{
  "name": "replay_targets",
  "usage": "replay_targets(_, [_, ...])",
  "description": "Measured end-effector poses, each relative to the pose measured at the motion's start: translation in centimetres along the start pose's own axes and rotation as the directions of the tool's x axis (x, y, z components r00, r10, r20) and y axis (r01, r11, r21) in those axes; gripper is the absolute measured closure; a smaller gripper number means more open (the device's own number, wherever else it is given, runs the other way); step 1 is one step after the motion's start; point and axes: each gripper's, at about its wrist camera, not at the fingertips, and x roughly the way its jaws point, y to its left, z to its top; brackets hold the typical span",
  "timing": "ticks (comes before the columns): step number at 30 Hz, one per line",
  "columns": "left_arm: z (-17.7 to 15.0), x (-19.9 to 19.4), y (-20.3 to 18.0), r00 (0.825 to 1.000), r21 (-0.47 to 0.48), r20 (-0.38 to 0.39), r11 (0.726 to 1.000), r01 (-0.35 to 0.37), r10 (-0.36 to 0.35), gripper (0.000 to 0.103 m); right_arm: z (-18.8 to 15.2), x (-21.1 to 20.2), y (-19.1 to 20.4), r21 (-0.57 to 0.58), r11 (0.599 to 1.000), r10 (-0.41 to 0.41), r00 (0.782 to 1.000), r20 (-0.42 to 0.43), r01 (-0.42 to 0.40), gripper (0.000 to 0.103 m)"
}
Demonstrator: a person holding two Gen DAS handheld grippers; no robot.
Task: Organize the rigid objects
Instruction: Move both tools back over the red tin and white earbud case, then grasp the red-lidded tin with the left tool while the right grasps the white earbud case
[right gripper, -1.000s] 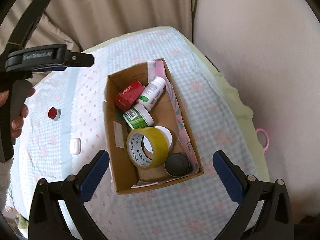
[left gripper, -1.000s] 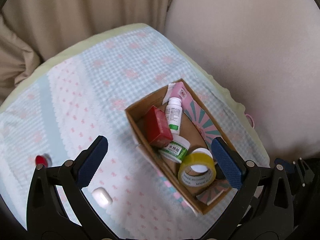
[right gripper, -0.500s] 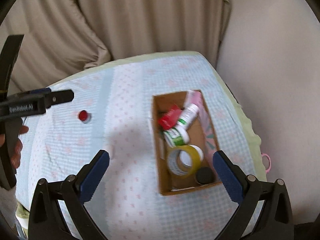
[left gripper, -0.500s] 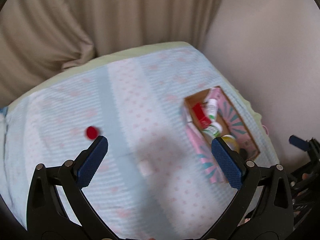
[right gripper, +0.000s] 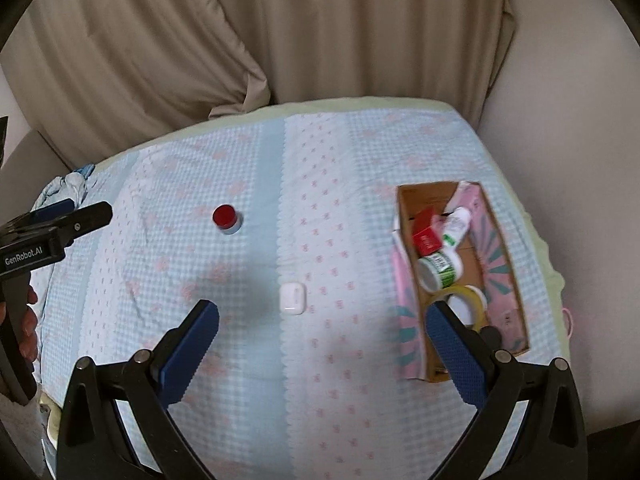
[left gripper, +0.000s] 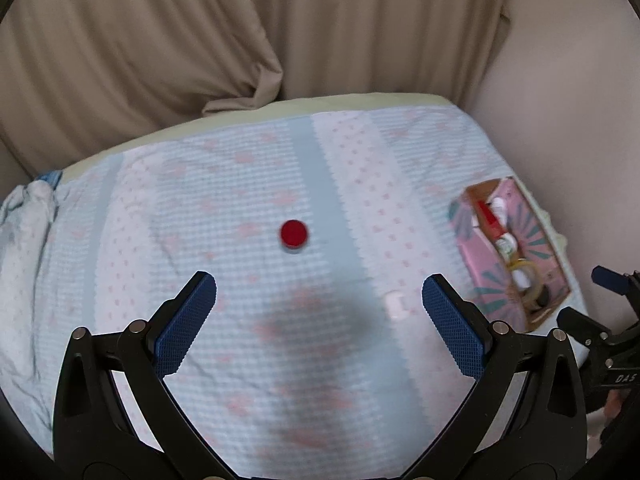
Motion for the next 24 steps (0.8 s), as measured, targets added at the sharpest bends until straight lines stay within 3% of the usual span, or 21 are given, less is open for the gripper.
replay_targets(4, [-0.1,3.3,2.3,1.0,0.032,-0.006,0.999,0.003,-0.003,0.0,0.0,2.9,1.6,0.021,1.0,0.0,1.0,-0.016,0.0,0.0])
replay_targets(10, [-0.7,11.7,5.2,0.999,0.063,-0.019,0.997,0.036,-0.034,0.0,-0.1,9.0,3.4,0.044,0.999,-0.015,0.998,-0.06,0.018,0.0])
replay_targets(24, [-2.1,28.5,6.7,0.995,0.103,-0.068,0.991,0.08,-0.073,0.001,-2.8,22.4,5.2,0.041,0.998,-0.036,0.978,-0.205,0.045,0.005])
